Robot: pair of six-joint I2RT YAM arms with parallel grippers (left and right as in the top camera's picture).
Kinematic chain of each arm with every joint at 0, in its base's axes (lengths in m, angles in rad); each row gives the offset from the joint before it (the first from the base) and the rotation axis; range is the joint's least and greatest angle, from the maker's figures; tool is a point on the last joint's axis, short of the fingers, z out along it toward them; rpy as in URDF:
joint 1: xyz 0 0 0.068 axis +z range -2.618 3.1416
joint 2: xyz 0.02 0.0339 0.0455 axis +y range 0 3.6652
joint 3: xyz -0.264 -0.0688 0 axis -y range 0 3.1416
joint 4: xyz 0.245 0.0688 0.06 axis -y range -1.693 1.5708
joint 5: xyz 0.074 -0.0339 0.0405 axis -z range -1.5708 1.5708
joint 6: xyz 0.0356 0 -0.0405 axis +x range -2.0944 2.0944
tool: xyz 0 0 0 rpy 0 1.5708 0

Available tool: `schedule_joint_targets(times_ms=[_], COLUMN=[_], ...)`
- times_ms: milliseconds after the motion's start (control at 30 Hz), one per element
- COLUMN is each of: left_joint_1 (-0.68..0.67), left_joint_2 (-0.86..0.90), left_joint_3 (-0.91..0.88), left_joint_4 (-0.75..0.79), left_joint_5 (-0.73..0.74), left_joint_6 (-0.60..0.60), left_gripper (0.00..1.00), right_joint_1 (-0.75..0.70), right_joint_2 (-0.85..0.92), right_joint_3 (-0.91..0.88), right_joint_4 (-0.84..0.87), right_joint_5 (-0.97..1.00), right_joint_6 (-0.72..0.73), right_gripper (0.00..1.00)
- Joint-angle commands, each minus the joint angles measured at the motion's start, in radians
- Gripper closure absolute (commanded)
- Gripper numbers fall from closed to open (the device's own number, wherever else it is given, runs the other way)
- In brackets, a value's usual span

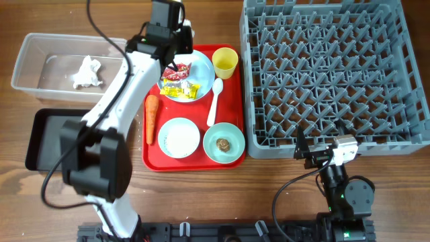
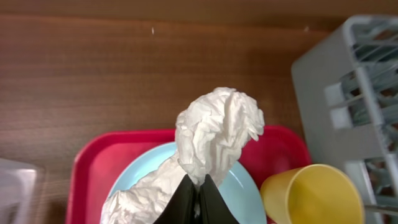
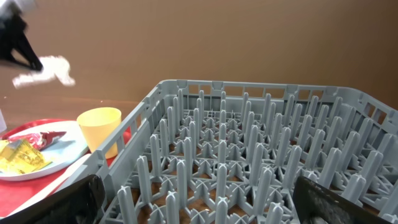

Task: Sort waste into correct bins and load items into the dishwasher rack
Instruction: 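Move the tissue with left gripper into the clear bin and release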

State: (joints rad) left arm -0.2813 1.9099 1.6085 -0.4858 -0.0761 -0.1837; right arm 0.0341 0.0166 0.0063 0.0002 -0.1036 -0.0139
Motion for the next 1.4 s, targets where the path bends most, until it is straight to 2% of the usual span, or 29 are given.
schedule_joint_targets(times_ms=[0,167,600,700,900,933,967,1000,1067,1267,1367], left_joint_1=[0.045,0.179,0.57,0.634,0.697,0.701,0.703,0.703,0.703,0.702,0.694], left_joint_2=[-0.105,-0.172,-0.138,-0.113,-0.021,-0.001,0.01,0.024,0.032,-0.01,-0.038], left_joint_3=[0.01,0.01,0.005,0.005,0.005,0.005,0.005,0.005,0.005,0.006,0.006], left_joint_4=[-0.016,-0.082,-0.215,-0.215,-0.192,-0.187,-0.18,-0.163,-0.14,-0.088,-0.068], left_joint_5=[-0.031,-0.031,-0.03,-0.029,-0.026,-0.026,-0.026,-0.026,-0.026,-0.024,-0.011], left_joint_6=[0.02,0.019,0.002,-0.046,-0.057,-0.057,-0.057,-0.057,-0.056,-0.056,-0.055], left_gripper=[0.96,0.96,0.96,0.96,0.96,0.92,0.63,0.4,0.25,0.19,0.19], right_joint_1=[0.002,0.002,0.002,0.002,0.002,0.002,0.002,0.002,0.002,0.002,0.002], right_joint_2=[-0.001,-0.001,-0.001,-0.001,-0.001,-0.001,-0.001,-0.001,-0.001,-0.001,-0.001], right_joint_3=[-0.001,-0.001,-0.001,-0.001,-0.001,-0.001,-0.001,-0.001,-0.001,-0.001,-0.001], right_joint_4=[0.006,0.006,0.006,0.006,0.006,0.006,0.006,0.006,0.006,0.006,0.006], right_joint_5=[0.002,0.002,0.002,0.002,0.002,0.002,0.002,0.002,0.002,0.002,0.002], right_joint_6=[-0.011,-0.011,-0.011,-0.011,-0.011,-0.011,-0.012,-0.011,-0.011,-0.011,-0.012], right_gripper=[0.0,0.0,0.0,0.0,0.0,0.0,0.0,0.0,0.0,0.0,0.0])
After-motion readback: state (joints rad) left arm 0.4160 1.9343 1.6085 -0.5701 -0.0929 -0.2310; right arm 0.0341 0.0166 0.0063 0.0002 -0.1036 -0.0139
